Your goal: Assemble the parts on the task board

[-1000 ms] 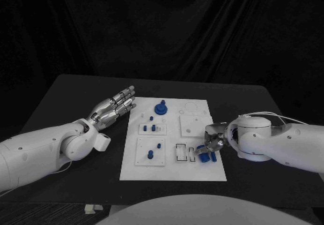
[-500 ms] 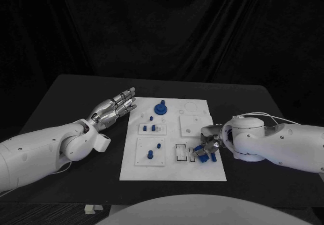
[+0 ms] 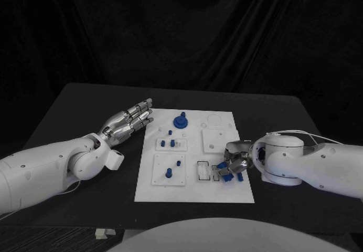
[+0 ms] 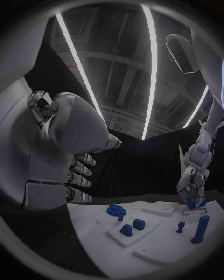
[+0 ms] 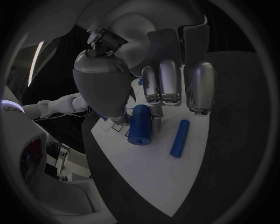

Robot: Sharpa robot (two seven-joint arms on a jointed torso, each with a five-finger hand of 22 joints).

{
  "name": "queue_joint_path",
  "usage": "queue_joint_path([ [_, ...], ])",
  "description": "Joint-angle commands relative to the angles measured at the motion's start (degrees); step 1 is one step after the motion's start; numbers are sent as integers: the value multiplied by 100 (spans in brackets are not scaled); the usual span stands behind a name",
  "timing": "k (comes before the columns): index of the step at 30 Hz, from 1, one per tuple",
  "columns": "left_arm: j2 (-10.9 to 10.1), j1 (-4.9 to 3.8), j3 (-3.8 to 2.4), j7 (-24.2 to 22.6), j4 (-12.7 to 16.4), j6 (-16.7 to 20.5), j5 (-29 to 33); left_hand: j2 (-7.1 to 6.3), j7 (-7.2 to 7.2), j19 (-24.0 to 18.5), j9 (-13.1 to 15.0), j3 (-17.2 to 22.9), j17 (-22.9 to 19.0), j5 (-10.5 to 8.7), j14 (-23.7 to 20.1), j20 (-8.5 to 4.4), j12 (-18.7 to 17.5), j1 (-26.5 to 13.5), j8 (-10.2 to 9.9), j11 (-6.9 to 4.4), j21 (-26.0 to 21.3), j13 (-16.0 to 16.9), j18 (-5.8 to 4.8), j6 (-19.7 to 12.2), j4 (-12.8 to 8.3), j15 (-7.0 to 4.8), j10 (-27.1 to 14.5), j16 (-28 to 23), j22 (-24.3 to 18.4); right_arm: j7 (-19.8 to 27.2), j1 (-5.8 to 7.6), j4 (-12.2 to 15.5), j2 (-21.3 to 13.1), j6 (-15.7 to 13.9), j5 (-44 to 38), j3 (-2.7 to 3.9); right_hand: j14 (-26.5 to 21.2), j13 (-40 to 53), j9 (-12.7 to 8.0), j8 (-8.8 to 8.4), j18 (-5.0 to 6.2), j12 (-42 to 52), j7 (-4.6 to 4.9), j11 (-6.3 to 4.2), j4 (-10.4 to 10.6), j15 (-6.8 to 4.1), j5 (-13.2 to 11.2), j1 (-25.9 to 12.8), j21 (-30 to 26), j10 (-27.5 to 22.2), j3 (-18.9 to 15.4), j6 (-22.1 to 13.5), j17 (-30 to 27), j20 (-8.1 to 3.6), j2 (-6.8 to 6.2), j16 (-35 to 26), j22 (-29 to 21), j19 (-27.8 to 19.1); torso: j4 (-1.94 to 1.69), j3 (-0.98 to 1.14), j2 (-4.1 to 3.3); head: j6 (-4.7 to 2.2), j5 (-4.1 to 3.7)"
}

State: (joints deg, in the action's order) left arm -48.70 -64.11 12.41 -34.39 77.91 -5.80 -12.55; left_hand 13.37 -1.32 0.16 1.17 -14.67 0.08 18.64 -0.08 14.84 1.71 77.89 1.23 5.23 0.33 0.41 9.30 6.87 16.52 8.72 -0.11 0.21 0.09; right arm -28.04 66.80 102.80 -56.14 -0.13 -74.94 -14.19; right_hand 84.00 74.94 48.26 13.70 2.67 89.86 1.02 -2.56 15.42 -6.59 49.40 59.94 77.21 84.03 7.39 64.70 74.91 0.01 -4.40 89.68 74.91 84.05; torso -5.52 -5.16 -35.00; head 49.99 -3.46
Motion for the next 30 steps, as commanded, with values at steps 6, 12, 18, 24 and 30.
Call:
queue_joint_path([
  [6, 1, 9, -5, -18, 3, -65, 30, 15, 43, -16, 6, 17, -8, 32, 8, 41, 29, 43, 31, 47, -33, 3, 85, -12, -1, 46, 9, -21, -9, 84, 261, 216, -167, -628, 994, 7, 600, 1506, 69, 23, 38, 14, -24, -34, -988, -37, 850, -65, -59, 597, 1374, 44, 1509, -45, 80, 32, 1105, 41, 5, -6, 8, 1, 37],
  [12, 29, 9, -5, -3, -12, -76, 30, 20, 44, -16, 5, 21, -8, 45, 8, 42, 27, 51, 30, 47, -33, 3, 85, -17, -4, 51, 9, -21, -9, -2, 360, 220, -157, -703, 1579, 6, 600, 1506, 100, 3, 54, 14, -13, -25, -981, -31, 706, -161, -132, 597, 1418, 1, 1509, -41, 88, 32, 1083, 11, -6, -6, 4, 1, 35],
  [18, 44, 9, -5, 15, -23, -90, 30, 26, 47, -16, 5, 27, -8, 66, 8, 45, 25, 64, 31, 47, -33, 2, 84, -16, -10, 57, 9, -21, -9, -188, 381, 122, -29, -620, 1859, 4, 600, 1506, 143, -67, 77, 14, 7, -7, -940, -6, 85, -401, -244, 597, 1382, -97, 1509, -17, 62, 32, 1049, -34, -2, -2, 4, 1, 62],
  [24, 67, 10, -5, 44, -34, -127, 30, 33, 54, -16, 5, 34, -8, 91, 8, 49, 22, 81, 33, 47, -33, 2, 83, -13, -16, 66, 9, -21, -9, -341, 344, 46, 133, -599, 1923, 2, 600, 1506, 129, -161, 106, 14, 36, 13, -896, 36, -368, -531, -395, 597, 1338, -197, 1509, 17, 86, 32, 1006, -87, -3, -1, -4, 1, 47],
  [30, 79, 13, -5, 47, -42, -145, 30, 37, 62, -16, 5, 37, -8, 97, 8, 53, 19, 88, 33, 46, -33, 1, 82, -13, -16, 76, 9, -21, -8, -445, 251, -35, 290, -621, 1858, 1, 600, 1506, 110, -235, 121, 14, 64, 33, -859, 81, -658, -607, -479, 597, 1293, -278, 1509, 55, 103, 32, 982, -111, 2, -2, -1, 1, 57],
])
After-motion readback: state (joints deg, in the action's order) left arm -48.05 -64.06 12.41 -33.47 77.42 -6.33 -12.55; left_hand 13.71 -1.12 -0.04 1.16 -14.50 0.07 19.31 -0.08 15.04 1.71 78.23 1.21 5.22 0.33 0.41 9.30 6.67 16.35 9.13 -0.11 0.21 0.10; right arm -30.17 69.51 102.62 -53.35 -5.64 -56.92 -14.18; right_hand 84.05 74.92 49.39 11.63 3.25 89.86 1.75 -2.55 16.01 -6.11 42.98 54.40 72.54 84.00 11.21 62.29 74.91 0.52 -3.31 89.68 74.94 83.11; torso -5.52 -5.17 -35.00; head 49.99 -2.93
